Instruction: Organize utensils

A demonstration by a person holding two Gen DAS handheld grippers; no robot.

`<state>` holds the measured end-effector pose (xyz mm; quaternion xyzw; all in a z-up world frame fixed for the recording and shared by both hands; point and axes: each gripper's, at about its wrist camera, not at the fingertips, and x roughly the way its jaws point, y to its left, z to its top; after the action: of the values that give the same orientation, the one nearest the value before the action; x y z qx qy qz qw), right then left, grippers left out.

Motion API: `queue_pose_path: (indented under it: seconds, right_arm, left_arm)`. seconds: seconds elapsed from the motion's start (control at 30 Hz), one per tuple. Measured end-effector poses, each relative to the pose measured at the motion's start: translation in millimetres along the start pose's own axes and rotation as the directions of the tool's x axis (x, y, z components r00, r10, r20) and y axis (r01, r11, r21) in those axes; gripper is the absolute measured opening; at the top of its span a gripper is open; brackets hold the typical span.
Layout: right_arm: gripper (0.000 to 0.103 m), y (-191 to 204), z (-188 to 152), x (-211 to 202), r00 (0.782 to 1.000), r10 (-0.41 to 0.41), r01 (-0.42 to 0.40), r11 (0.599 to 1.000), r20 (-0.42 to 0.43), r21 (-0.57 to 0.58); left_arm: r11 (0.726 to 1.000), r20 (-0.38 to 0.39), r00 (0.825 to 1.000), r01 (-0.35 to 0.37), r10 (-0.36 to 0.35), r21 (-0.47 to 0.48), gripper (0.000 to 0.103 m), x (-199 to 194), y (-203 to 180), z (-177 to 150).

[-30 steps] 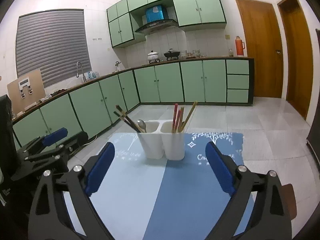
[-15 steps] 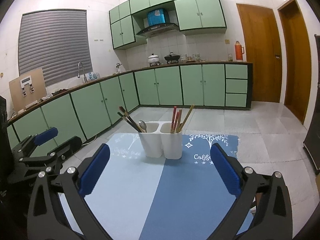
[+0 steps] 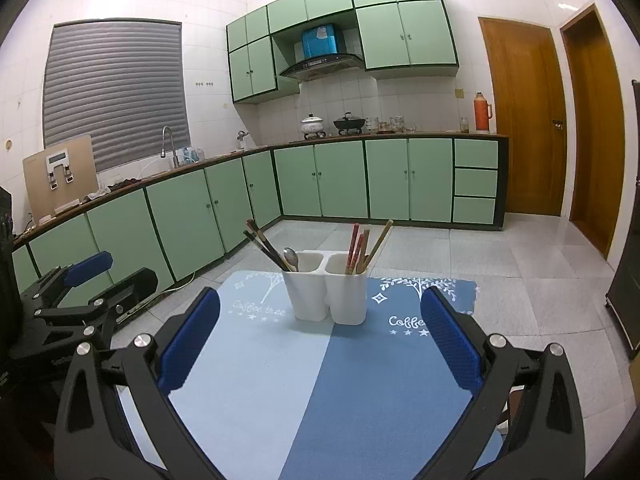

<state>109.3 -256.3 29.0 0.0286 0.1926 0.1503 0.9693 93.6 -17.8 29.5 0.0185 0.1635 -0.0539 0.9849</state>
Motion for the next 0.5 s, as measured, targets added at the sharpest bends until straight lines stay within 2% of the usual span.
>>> queue_pose_path:
  seconds: [0.5]
  right_arm:
    - [0.097, 1.8, 3.6, 0.7, 1.000, 0.002, -0.002, 1.000, 0.001, -0.007]
  left_arm:
    - [1.000, 0.015, 1.000, -0.002, 0.002, -0.002, 0.097, -7.2, 1.0, -1.1]
